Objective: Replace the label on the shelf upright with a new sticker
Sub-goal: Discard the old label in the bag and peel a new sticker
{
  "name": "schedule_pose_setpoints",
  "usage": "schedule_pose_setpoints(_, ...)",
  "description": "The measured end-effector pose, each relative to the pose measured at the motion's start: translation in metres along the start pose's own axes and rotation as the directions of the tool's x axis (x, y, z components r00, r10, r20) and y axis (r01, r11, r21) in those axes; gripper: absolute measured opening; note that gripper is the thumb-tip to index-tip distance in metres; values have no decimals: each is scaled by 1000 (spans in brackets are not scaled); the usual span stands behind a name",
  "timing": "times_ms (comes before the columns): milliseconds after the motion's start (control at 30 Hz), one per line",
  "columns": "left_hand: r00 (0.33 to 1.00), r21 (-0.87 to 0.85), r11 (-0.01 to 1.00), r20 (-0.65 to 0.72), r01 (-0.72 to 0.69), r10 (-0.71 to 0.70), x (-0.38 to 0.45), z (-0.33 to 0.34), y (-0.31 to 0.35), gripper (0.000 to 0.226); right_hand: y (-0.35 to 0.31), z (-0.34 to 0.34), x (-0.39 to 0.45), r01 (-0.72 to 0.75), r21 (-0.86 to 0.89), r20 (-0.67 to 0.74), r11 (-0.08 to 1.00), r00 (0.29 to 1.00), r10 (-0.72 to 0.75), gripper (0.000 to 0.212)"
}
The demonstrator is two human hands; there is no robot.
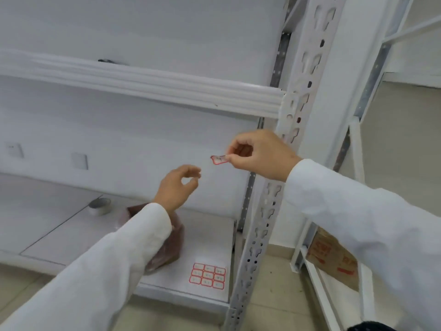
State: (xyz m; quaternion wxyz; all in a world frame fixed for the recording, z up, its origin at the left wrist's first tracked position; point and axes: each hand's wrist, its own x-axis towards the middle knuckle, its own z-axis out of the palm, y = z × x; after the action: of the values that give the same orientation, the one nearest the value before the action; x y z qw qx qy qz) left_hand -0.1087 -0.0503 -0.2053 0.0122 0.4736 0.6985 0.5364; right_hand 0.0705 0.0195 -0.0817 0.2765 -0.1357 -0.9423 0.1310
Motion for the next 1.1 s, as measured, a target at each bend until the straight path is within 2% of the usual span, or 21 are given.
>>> schedule_pose_setpoints(133, 934, 88, 937, 93, 338, -346, -13, -27, -84, 11, 5, 90, 22, -48, 65, 134, 997, 990, 39, 6)
schedule_pose_setpoints(233, 868, 250, 863, 132, 438, -479, -20, -39, -132, 10, 22, 161, 38, -162, 99, 185, 982, 972, 142, 7)
schedule_pose_setpoints(300, 836, 297, 823, 121, 483, -535, -22, -46, -149, 11, 36, 205, 49, -251, 116, 210, 961, 952, 223, 8)
schedule_pose_setpoints(400, 822, 279, 799, 53, 533, -567, -20, -49, -164, 13, 53, 260, 65, -372, 133, 250, 919, 910, 332, 14)
schedule_pose_setpoints(533, 816, 388, 752, 1, 533, -579, -17, -41, -181, 26, 70, 318, 79, -485, 134, 329, 864, 844, 423, 19)
schedule_pose_setpoints(600, 818, 415, 741, -15, 528, -575, -18, -36, -187, 27, 75, 337, 83, -500, 118, 334, 858, 834, 440, 7)
schedule_pose_setpoints(667, 811, 430, 726, -27, 537, -584, -17, -32, -193, 28, 78, 349, 87, -511, 124, 335, 850, 828, 449, 22)
schedule_pose_setpoints(700, 804, 435, 717, -28, 545, -594, -17, -31, -196, 28, 80, 354, 89, -519, 126, 337, 846, 824, 455, 23)
schedule_pose_setpoints(833, 795, 447, 702, -38, 555, -605, -17, -28, -203, 26, 84, 369, 93, -514, 120, 339, 849, 825, 452, 6)
schedule_pose_setpoints(1100, 773, 426, 692, -27, 582, -634, -20, -31, -202, 26, 92, 365, 88, -483, 115, 375, 868, 830, 412, 13)
